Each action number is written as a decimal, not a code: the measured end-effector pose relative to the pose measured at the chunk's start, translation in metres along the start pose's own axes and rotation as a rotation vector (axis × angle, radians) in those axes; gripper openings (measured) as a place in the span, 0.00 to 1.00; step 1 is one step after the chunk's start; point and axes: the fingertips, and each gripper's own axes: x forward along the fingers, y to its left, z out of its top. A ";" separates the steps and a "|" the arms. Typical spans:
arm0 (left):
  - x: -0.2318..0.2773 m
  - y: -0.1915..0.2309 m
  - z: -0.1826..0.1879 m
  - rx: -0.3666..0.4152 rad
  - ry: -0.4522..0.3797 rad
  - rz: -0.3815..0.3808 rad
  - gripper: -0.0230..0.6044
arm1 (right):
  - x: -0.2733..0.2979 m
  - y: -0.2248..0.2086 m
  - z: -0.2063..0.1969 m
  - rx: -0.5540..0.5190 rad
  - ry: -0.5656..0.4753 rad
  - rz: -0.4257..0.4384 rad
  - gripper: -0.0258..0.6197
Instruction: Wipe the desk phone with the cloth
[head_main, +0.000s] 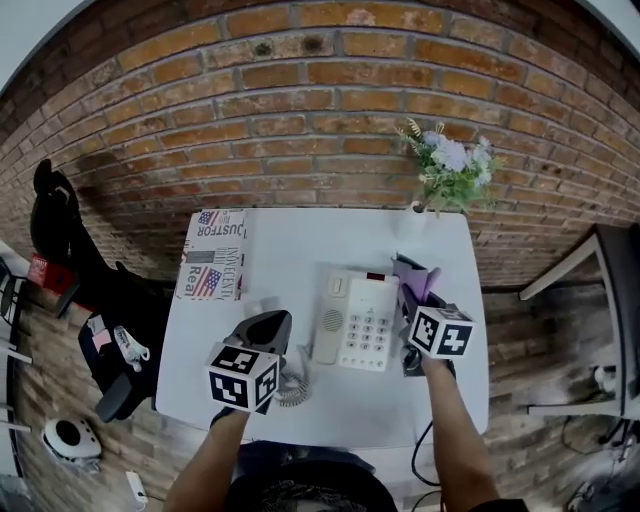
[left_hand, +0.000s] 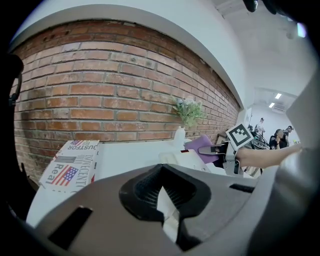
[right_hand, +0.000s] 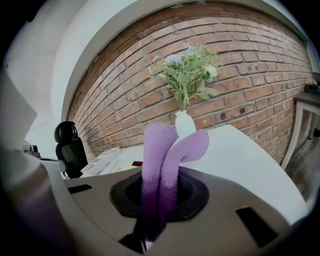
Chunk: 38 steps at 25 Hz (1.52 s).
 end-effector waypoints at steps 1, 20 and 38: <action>0.000 0.001 -0.001 -0.007 -0.001 -0.001 0.04 | 0.000 0.001 -0.001 0.001 -0.001 -0.002 0.11; -0.011 0.010 -0.011 -0.003 0.018 -0.141 0.04 | -0.045 0.027 -0.057 0.058 0.027 -0.133 0.11; -0.021 0.003 -0.010 0.033 0.015 -0.298 0.04 | -0.094 0.052 -0.109 0.177 0.010 -0.251 0.11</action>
